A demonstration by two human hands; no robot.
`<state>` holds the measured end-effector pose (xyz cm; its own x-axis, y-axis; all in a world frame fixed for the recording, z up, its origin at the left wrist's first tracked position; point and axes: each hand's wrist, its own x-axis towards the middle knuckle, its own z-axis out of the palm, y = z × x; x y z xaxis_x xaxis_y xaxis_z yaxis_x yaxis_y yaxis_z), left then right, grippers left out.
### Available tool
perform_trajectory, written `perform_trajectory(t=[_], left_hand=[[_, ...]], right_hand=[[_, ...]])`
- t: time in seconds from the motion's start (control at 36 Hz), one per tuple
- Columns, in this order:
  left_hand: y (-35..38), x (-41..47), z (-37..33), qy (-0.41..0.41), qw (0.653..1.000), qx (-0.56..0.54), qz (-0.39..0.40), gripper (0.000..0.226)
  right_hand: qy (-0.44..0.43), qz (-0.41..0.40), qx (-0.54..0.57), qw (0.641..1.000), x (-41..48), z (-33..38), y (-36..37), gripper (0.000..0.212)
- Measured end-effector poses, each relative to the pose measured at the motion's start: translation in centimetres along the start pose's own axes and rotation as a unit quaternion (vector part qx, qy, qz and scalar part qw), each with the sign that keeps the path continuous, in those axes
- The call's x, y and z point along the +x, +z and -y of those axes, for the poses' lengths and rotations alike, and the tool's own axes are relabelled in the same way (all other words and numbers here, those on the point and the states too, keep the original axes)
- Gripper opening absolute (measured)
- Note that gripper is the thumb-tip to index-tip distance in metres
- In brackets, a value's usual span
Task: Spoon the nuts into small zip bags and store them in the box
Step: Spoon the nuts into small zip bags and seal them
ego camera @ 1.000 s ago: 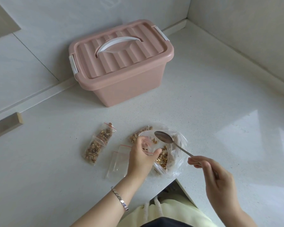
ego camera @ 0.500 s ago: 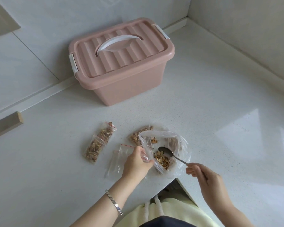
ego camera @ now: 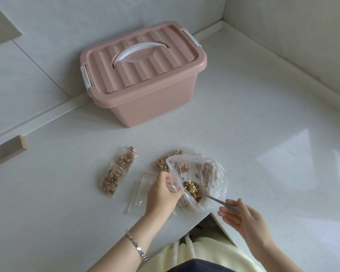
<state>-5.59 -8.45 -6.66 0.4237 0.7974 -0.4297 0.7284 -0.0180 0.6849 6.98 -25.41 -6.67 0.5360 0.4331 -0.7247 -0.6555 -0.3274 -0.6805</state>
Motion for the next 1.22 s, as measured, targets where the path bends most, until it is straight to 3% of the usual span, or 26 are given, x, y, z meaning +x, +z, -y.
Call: perform_trajectory(t=[0.25, 0.42, 0.5, 0.61, 0.67, 1.22], left_hand=[[0.2, -0.3, -0.7, 0.052, 0.994, -0.073, -0.069, 0.034], [1.1, 0.2, -1.5, 0.082, 0.992, -0.082, -0.053, 0.037], [1.2, 0.3, -2.1, 0.084, 0.992, -0.083, -0.045, 0.036], [1.4, 0.4, -2.9, 0.088, 0.993, -0.077, -0.034, 0.033], [1.4, 0.4, -3.2, 0.087, 0.993, -0.078, -0.029, 0.036], [1.6, 0.3, -3.7, 0.096, 0.991, -0.093, -0.020, 0.037]], right_hand=[[-0.065, 0.015, 0.063, 0.996, -0.8, 2.6, 0.4, 0.038], [-0.126, 0.031, 0.096, 0.987, -2.1, 4.2, 2.0, 0.055], [-0.149, 0.034, 0.101, 0.983, -2.5, 4.2, 2.5, 0.049], [-0.180, 0.011, 0.079, 0.980, -3.0, 3.9, 3.3, 0.081], [-0.194, 0.003, 0.064, 0.979, -3.2, 3.5, 3.4, 0.086], [-0.344, -0.003, -0.081, 0.936, -4.2, 1.9, 2.4, 0.043]])
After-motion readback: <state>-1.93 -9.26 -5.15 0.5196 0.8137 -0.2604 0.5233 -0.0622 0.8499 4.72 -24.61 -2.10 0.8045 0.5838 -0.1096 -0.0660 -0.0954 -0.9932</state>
